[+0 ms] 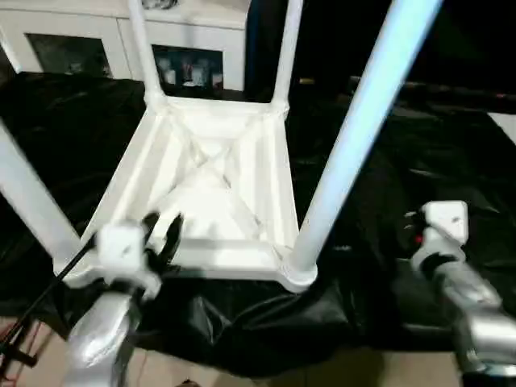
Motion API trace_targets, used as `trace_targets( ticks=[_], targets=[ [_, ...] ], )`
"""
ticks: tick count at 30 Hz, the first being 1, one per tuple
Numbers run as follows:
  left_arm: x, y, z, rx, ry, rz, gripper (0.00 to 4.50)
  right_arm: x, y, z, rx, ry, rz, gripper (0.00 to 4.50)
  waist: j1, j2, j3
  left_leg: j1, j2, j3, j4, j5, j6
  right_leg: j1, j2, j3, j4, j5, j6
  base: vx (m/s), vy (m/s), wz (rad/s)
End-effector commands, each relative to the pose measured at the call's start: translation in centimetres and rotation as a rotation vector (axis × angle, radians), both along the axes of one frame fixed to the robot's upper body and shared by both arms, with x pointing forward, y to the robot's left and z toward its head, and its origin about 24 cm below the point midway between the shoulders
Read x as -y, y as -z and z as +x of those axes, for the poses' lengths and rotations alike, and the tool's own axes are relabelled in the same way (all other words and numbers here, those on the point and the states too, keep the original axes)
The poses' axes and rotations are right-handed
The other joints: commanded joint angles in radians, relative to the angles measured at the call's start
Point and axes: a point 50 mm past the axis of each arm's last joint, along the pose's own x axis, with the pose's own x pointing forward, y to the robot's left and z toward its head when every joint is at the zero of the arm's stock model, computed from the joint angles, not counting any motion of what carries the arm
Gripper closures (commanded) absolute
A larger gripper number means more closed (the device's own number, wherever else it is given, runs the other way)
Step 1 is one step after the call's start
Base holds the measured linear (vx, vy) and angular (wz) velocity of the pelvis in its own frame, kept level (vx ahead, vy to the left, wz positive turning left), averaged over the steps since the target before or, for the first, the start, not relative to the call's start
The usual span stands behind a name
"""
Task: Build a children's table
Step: Rotate leg to tighten, then flip table
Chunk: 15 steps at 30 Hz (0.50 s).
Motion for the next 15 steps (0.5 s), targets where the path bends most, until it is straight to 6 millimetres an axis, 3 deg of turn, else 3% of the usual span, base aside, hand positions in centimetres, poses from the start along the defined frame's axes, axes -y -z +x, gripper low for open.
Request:
trace_targets(
  ticks=[1,2,3,4,5,7,8,10,11,12,15],
  targets=[
    [0.3,-0.5,-0.7,0.023,0.102,-0.018,1.87,-0.3,0.3,-0.2,-0.033,-0.093,0.030,0.00,0.008,0.005,-0.017,0.023,0.078,-0.046,-0.082,-0.422,-0.037,-0.002,-0.091,0.058,-0.152,-0.582,-0.051,-0.058,-0.015,-0.04],
    [0.2,-0.3,-1.5,-0.012,0.157,-0.012,1.74,-0.4,0.6,-0.5,-0.054,-0.168,0.014,0.00,0.002,-0.010,-0.018,0.022,0.081,-0.048,-0.087,-0.447,-0.055,0.000,-0.086,0.055,-0.150,-0.564,-0.048,0.000,0.000,0.00],
    [0.2,-0.1,-2.1,-0.034,0.193,-0.011,1.65,-0.4,0.7,-0.8,-0.067,-0.220,0.003,0.00,0.009,0.000,-0.017,0.026,0.085,-0.050,-0.094,-0.454,-0.065,-0.001,-0.087,0.059,-0.145,-0.515,-0.056,0.000,0.000,0.00],
    [-0.1,-0.1,-2.8,-0.058,0.231,-0.007,1.60,-0.5,0.8,-1.3,-0.087,-0.313,-0.007,0.00,0.012,-0.007,-0.016,0.032,0.088,-0.048,-0.095,-0.464,-0.069,-0.004,-0.087,0.061,-0.144,-0.473,-0.069,0.000,0.000,0.00],
    [-0.4,-0.1,-3.2,-0.068,0.247,-0.004,1.50,-0.5,0.8,-1.6,-0.100,-0.364,-0.010,0.00,0.015,-0.004,-0.016,0.034,0.088,-0.047,-0.096,-0.467,-0.069,-0.003,-0.088,0.062,-0.142,-0.458,-0.076,0.000,0.000,0.00],
    [-0.9,-0.1,-3.2,-0.070,0.238,-0.003,1.30,-0.5,0.8,-1.7,-0.106,-0.396,-0.009,0.00,0.017,-0.002,-0.016,0.031,0.090,-0.046,-0.103,-0.457,-0.070,0.002,-0.086,0.065,-0.136,-0.393,-0.090,-0.001,0.028,-0.01],
    [-1.2,-0.1,-3.3,-0.070,0.229,-0.004,1.21,-0.6,0.8,-1.6,-0.109,-0.412,-0.008,0.00,0.017,-0.002,-0.021,0.028,0.090,-0.044,-0.107,-0.422,-0.073,0.008,-0.083,0.064,-0.126,-0.304,-0.107,-0.003,0.082,-0.05],
    [-2.9,-0.2,-3.5,-0.072,0.132,0.038,1.10,-1.0,0.3,-2.0,-0.118,-0.510,0.023,0.00,0.018,0.007,-0.013,0.025,0.091,-0.044,-0.114,-0.410,-0.070,0.011,-0.081,0.063,-0.121,-0.238,-0.116,-0.001,0.027,-0.02],
    [-3.8,-0.3,-3.6,-0.073,0.077,0.065,1.10,-1.3,0.1,-2.3,-0.126,-0.566,0.045,0.00,0.016,0.003,-0.017,0.026,0.090,-0.042,-0.112,-0.413,-0.064,0.015,-0.078,0.062,-0.122,-0.228,-0.118,0.000,0.000,0.00],
    [-5.0,-0.6,-3.9,-0.068,0.007,0.090,1.03,-1.8,-0.1,-2.7,-0.139,-0.644,0.060,0.00,0.017,0.001,-0.011,0.026,0.087,-0.040,-0.109,-0.434,-0.054,0.014,-0.079,0.064,-0.125,-0.242,-0.114,0.000,0.000,0.00],
    [-6.0,-1.1,-4.3,-0.070,-0.065,0.099,0.74,-2.6,0.0,-3.3,-0.165,-0.749,0.065,0.00,0.018,0.008,-0.003,0.020,0.087,-0.043,-0.108,-0.407,-0.040,0.012,-0.088,0.068,-0.130,-0.265,-0.119,0.000,0.000,0.00]
  ],
)
